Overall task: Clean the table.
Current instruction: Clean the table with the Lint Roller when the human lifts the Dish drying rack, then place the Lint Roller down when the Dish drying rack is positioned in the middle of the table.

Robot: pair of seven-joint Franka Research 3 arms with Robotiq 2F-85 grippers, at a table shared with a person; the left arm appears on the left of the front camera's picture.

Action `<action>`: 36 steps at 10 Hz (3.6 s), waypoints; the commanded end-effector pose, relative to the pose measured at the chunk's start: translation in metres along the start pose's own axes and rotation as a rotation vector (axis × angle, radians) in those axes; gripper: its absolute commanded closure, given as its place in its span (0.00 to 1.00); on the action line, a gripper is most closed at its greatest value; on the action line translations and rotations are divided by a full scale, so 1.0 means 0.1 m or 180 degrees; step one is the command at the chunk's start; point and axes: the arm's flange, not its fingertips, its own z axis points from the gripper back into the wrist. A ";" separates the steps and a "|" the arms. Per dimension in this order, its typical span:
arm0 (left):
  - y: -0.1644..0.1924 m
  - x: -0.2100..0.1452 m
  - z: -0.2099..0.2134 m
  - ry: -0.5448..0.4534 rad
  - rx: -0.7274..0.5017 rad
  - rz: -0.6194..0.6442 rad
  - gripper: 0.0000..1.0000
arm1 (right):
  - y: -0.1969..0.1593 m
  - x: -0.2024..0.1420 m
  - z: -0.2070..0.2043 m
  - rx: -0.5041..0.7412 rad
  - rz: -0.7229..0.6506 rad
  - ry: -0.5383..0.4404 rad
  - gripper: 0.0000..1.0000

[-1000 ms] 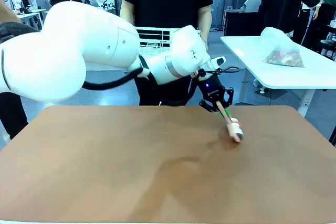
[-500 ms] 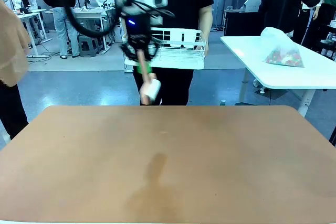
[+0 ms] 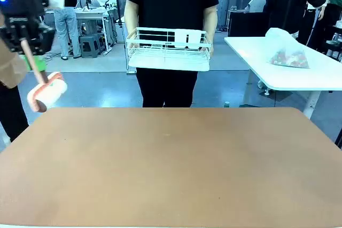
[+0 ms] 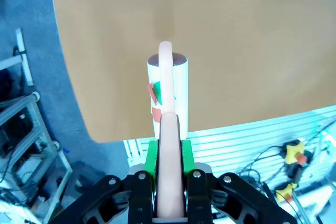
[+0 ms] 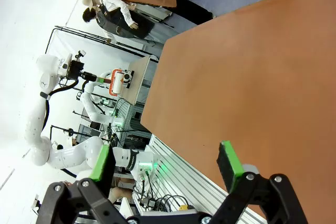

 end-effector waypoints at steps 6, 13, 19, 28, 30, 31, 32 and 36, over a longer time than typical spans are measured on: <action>0.04 -0.02 -0.08 -0.0038 -0.0032 0.0026 0.79 | 0.02 0.01 0.01 0.0030 0.0058 -0.0018 0.00; 0.04 -0.02 -0.08 -0.0038 -0.0032 0.0026 0.79 | 0.02 0.01 0.01 0.0030 0.0058 -0.0018 0.00; 0.04 -0.02 -0.08 -0.0038 -0.0032 0.0026 0.79 | 0.02 0.01 0.01 0.0030 0.0058 -0.0018 0.00; 0.04 -0.02 -0.08 -0.0038 -0.0032 0.0026 0.79 | 0.02 0.01 0.01 0.0030 0.0058 -0.0018 0.00; 0.04 -0.02 -0.08 -0.0038 -0.0032 0.0026 0.79 | 0.02 0.01 0.01 0.0030 0.0058 -0.0018 0.00; 0.04 -0.02 -0.08 -0.0038 -0.0032 0.0026 0.79 | 0.02 0.01 0.01 0.0030 0.0058 -0.0018 0.00; 0.04 -0.02 -0.08 -0.0038 -0.0032 0.0026 0.79 | 0.02 0.01 0.01 0.0030 0.0058 -0.0018 0.00; 0.04 -0.02 -0.08 -0.0038 -0.0032 0.0026 0.79 | 0.02 0.01 0.01 0.0030 0.0058 -0.0018 0.00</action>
